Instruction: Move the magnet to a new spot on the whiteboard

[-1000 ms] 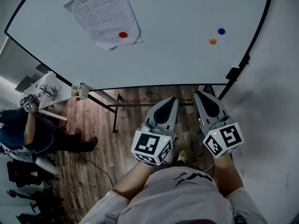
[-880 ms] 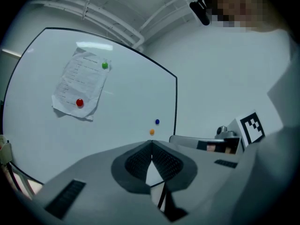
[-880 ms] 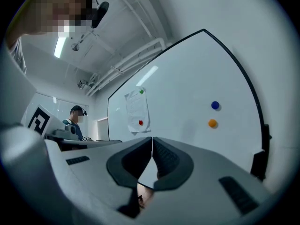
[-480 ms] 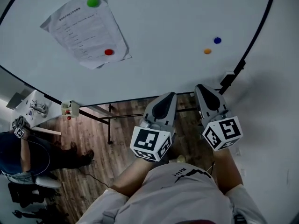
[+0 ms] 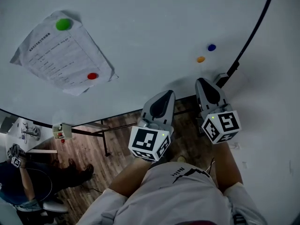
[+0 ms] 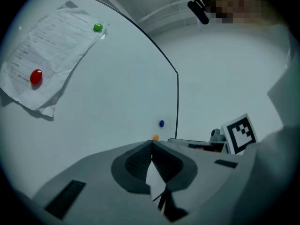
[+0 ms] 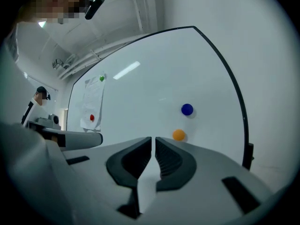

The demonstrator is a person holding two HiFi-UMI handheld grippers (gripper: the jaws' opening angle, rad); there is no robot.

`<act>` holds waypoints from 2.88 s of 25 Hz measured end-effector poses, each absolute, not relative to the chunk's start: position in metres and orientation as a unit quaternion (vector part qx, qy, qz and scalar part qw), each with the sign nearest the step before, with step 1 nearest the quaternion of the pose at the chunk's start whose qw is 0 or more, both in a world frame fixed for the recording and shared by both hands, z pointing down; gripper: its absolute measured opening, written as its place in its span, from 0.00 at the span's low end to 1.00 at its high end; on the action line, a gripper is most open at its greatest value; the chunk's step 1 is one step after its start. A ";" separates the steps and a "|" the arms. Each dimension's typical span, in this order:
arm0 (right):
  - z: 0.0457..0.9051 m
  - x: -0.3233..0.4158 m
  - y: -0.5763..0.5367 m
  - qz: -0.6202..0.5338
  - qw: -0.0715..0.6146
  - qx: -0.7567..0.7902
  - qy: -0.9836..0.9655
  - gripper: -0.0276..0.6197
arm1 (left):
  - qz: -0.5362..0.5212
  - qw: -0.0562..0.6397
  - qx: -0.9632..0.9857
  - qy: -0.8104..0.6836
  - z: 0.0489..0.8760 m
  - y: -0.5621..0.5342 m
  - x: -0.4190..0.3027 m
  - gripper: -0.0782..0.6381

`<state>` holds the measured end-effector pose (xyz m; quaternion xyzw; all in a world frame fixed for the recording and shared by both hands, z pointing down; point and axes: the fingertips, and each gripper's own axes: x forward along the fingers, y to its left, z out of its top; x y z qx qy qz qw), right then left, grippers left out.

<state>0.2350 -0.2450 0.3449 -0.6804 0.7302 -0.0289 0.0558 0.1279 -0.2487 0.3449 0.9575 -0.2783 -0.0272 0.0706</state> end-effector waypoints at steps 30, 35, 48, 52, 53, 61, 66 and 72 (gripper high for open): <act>0.359 0.291 -0.310 -0.016 0.041 -0.742 0.669 0.22 | -0.016 0.082 0.965 -0.250 0.356 -0.287 0.154 0.13; 0.359 0.291 -0.311 -0.019 0.041 -0.742 0.668 0.22 | -0.017 0.083 0.964 -0.252 0.356 -0.290 0.151 0.13; 0.352 0.284 -0.296 -0.019 0.062 -0.730 0.680 0.23 | -0.020 0.081 0.964 -0.254 0.354 -0.281 0.148 0.13; 0.348 0.278 -0.287 -0.017 0.062 -0.724 0.686 0.23 | -0.021 0.078 0.964 -0.255 0.351 -0.274 0.148 0.13; 0.346 0.276 -0.285 -0.017 0.063 -0.722 0.689 0.23 | -0.021 0.077 0.963 -0.256 0.350 -0.272 0.147 0.13; 0.337 0.256 -0.261 -0.013 0.067 -0.702 0.709 0.23 | -0.026 0.070 0.960 -0.270 0.344 -0.253 0.140 0.13; 0.332 0.244 -0.242 -0.010 0.071 -0.688 0.723 0.23 | -0.032 0.067 0.957 -0.281 0.342 -0.236 0.136 0.13; 0.323 0.228 -0.219 -0.007 0.075 -0.666 0.742 0.23 | -0.040 0.065 0.952 -0.298 0.336 -0.216 0.129 0.13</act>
